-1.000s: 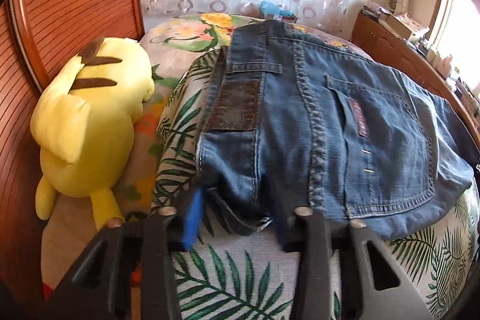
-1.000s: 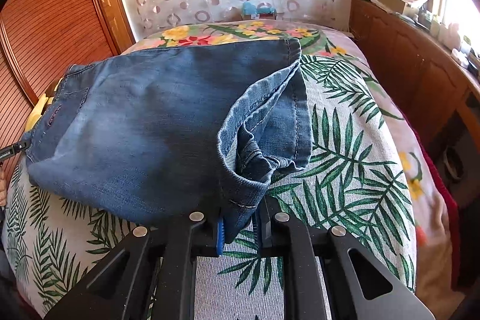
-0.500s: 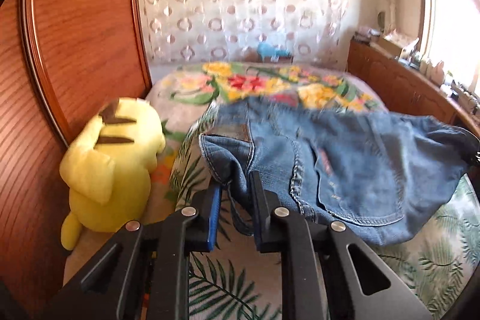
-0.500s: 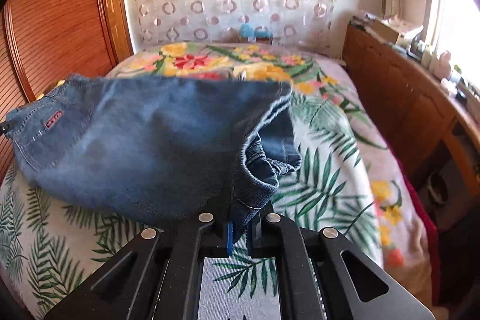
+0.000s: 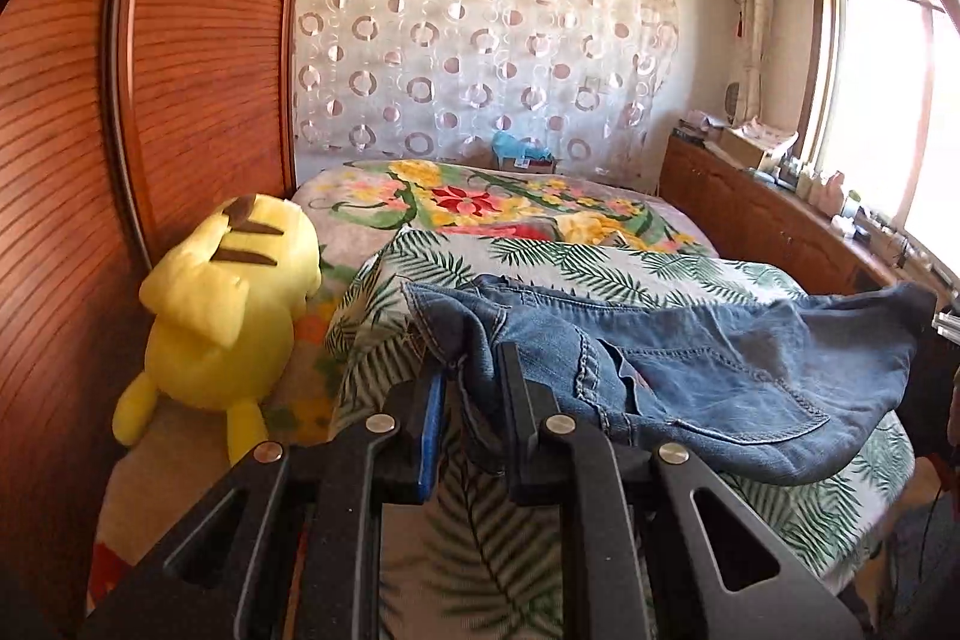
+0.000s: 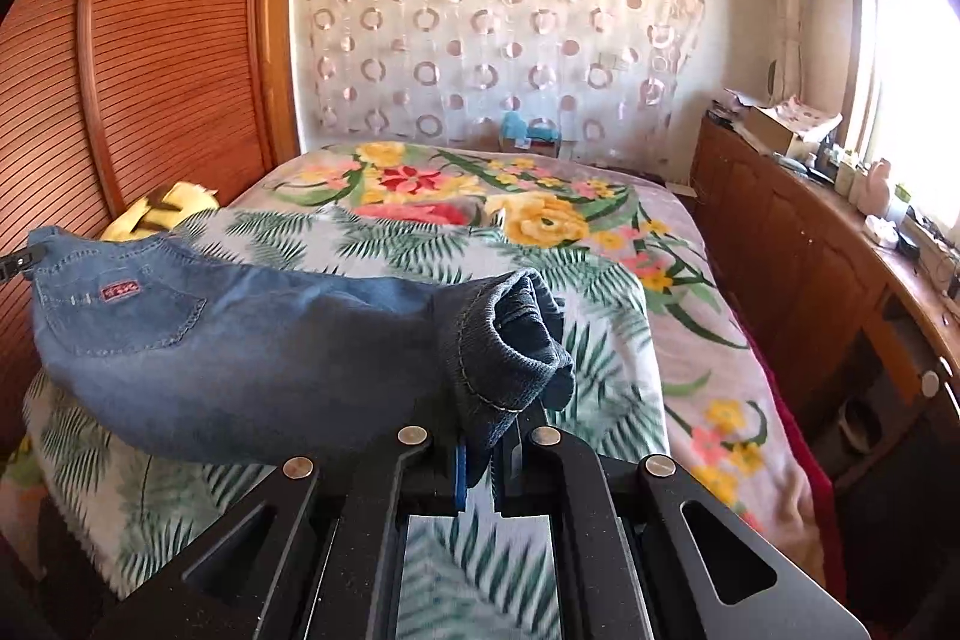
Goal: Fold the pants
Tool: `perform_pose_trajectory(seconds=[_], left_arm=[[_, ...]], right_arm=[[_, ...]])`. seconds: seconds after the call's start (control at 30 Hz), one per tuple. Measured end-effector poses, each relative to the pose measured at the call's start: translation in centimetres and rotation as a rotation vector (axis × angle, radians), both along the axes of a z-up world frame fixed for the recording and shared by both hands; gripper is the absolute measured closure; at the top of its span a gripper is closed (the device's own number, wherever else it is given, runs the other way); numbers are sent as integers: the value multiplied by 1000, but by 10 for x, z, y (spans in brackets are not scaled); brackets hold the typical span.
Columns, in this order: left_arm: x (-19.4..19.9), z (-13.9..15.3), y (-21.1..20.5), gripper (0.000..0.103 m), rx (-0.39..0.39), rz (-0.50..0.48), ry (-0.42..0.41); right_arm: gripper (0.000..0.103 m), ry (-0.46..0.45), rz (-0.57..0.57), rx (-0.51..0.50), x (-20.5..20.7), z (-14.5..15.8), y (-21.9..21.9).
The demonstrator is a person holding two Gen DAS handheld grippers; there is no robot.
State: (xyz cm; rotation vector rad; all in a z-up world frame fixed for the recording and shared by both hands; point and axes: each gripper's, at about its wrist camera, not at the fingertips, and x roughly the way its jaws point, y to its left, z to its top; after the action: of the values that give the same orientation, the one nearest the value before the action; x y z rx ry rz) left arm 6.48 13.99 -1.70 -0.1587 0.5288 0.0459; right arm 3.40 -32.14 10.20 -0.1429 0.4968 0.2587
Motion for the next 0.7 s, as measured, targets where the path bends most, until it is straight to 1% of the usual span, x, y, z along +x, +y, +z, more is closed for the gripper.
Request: perform_pose_trajectory(seconds=[0.07,0.13,0.27,0.33,0.4,0.43,0.47,0.6,0.7], left_arm=[[-14,-1,2,86,-30,10,-18],[-21,-4,-1,86,-42,11,-13],[-29,-18,-11,85,-5,6,26],[-31,-26,-11,85,-3,12,45],[-37,-31,-12,85,-17,20,51],[-37,-33,-12,84,-18,20,58],[-38,-35,-14,84,-13,20,65],[-39,-46,-14,83,2,26,100],[-43,-51,-12,81,-3,26,124]], right_arm=[[98,9,8,14,-13,-4,-9],[98,21,9,34,-27,-12,-15],[98,55,9,77,-40,-23,-29],[98,64,7,84,-41,-24,-33],[98,79,1,83,-42,-32,-34],[98,88,0,83,-40,-30,-30],[98,97,-3,81,-39,-35,-30],[98,133,-24,87,-33,-35,-27],[97,152,-31,125,-24,-33,-29]])
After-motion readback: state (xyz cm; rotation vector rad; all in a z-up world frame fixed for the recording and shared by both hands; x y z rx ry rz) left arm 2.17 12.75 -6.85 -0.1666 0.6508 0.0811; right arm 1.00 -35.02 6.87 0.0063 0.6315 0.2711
